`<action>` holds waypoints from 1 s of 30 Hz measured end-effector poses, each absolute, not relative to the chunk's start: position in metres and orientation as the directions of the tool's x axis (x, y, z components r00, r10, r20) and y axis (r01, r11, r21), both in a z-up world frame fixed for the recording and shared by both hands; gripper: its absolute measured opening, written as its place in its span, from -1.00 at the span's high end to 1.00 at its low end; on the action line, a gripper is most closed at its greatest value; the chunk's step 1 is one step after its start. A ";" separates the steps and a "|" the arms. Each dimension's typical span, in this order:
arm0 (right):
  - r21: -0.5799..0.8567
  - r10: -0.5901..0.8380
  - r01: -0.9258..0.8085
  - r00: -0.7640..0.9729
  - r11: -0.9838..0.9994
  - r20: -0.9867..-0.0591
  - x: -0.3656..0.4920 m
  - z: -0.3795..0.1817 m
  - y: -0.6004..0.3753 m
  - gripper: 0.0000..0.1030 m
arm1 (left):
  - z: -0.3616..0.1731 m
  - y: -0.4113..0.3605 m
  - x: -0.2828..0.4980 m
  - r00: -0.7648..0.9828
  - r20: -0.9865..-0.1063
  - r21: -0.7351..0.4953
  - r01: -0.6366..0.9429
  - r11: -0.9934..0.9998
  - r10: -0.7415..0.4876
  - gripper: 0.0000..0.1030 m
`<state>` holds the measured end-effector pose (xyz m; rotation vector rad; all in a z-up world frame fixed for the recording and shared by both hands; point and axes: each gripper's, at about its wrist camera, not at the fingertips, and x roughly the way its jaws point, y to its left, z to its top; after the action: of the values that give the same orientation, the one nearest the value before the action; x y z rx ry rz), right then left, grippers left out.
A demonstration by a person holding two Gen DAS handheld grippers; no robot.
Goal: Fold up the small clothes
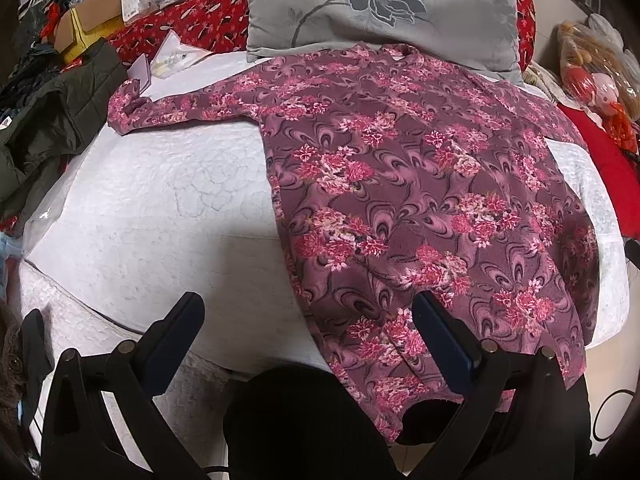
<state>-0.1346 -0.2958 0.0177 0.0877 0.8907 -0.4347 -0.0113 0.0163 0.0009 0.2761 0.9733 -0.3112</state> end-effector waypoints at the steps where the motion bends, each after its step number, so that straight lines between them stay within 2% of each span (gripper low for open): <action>1: -0.104 -0.330 0.403 0.548 0.909 -0.768 -0.135 0.017 -0.296 -0.98 | 0.001 0.017 -0.010 0.524 -0.841 0.088 0.379 0.921 -0.135 -1.00; 6: -0.087 -0.321 0.413 0.541 0.906 -0.778 -0.133 0.014 -0.302 -0.98 | -0.003 0.018 -0.003 0.501 -0.854 0.068 0.371 0.926 -0.138 -1.00; 15: -0.040 -0.309 0.465 0.519 0.884 -0.797 -0.138 0.001 -0.323 -0.98 | -0.017 0.049 0.029 0.411 -0.903 -0.025 0.248 0.969 -0.128 -1.00; 22: 0.004 -0.267 0.516 0.450 0.857 -0.852 -0.136 -0.034 -0.345 -0.90 | -0.037 0.047 0.041 0.303 -0.940 -0.092 0.223 0.970 -0.159 -1.00; 26: -0.019 -0.237 0.473 0.407 0.881 -0.882 -0.129 -0.059 -0.339 -0.67 | -0.051 0.036 0.047 0.230 -0.959 -0.113 0.232 0.966 -0.167 -1.00; 28: -0.034 -0.221 0.440 0.383 0.898 -0.897 -0.127 -0.071 -0.333 -0.36 | -0.059 0.029 0.048 0.194 -0.968 -0.110 0.232 0.967 -0.157 -1.00; 30: -0.058 -0.240 0.417 0.398 0.907 -0.885 -0.128 -0.071 -0.325 -0.31 | -0.068 0.023 0.047 0.144 -0.976 -0.126 0.229 0.965 -0.162 -0.99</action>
<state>-0.1277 -0.3255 -0.0715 0.1834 1.0852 -0.4190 0.0470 0.0231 -0.0678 0.0570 1.3980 -0.2815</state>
